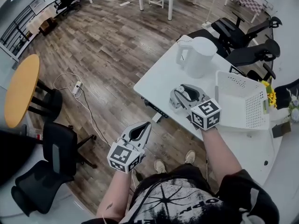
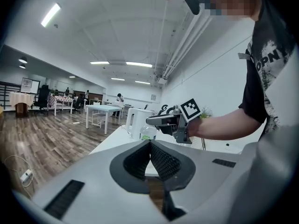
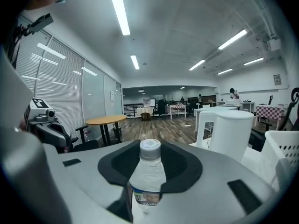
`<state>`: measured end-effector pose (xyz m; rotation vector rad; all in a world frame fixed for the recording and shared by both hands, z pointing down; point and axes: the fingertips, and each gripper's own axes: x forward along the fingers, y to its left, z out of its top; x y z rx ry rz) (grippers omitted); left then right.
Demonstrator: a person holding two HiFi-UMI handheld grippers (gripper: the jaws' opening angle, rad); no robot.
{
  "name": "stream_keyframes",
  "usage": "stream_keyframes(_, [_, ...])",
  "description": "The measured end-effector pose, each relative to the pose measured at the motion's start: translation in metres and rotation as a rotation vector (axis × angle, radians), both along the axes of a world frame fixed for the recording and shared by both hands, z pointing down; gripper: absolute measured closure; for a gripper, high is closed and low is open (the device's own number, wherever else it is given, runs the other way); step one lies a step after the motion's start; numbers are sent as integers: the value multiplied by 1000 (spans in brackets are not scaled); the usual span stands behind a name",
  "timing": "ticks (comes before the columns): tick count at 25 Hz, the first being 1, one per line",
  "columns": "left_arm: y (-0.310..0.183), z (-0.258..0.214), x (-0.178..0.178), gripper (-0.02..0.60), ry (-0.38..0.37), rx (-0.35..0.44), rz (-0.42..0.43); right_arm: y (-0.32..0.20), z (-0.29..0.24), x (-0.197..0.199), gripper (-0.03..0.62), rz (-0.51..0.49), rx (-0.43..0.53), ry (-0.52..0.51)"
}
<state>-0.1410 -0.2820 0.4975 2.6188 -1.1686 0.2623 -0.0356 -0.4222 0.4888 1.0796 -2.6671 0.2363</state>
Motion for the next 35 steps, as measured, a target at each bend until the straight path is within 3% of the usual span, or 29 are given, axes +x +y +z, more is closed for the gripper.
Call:
stream_keyframes(13, [-1, 14, -3, 572, 5, -34, 3, -3, 16, 3, 444, 28, 43, -10])
stream_keyframes(27, [5, 0, 1, 572, 2, 6, 2, -2, 18, -1, 437, 1, 16, 75])
stream_keyframes(35, [13, -21, -3, 572, -3, 65, -10, 19, -24, -3, 402, -14, 129, 72])
